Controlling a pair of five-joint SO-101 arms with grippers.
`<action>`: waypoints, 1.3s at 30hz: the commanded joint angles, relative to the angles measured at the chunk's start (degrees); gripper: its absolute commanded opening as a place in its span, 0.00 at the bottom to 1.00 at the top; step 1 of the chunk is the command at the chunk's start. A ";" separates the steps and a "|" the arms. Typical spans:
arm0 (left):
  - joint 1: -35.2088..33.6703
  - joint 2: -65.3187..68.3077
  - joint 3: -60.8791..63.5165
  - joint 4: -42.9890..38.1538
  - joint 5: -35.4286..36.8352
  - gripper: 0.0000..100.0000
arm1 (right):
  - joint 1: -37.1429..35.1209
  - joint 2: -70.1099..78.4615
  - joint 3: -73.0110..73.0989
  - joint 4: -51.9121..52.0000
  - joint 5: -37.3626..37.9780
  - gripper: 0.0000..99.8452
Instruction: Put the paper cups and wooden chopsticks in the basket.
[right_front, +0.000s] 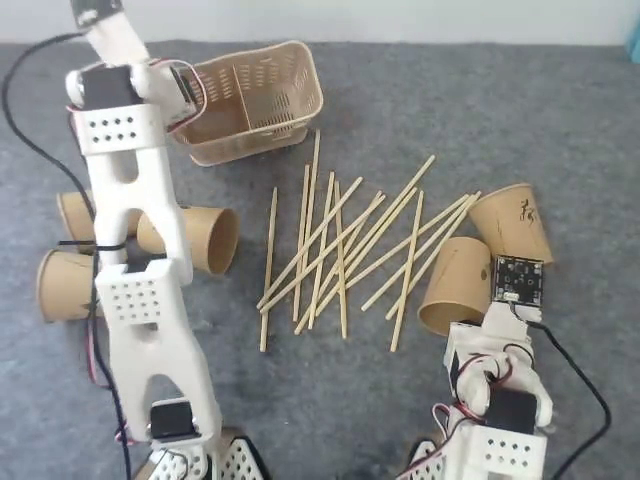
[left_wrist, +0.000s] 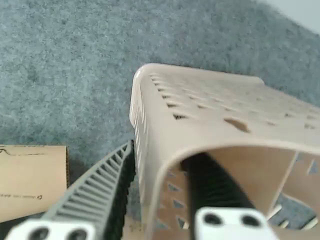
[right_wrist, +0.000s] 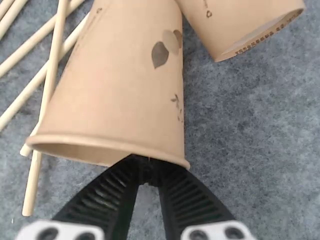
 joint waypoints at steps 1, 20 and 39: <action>-0.44 0.70 -8.40 2.11 3.16 0.29 | -0.31 0.04 -2.02 0.13 0.70 0.02; -1.58 -7.30 -7.96 2.29 2.90 0.29 | -0.40 0.04 -2.02 0.13 0.70 0.02; -2.11 -4.13 -2.77 -5.45 1.58 0.22 | -0.31 0.04 -2.02 0.22 0.70 0.02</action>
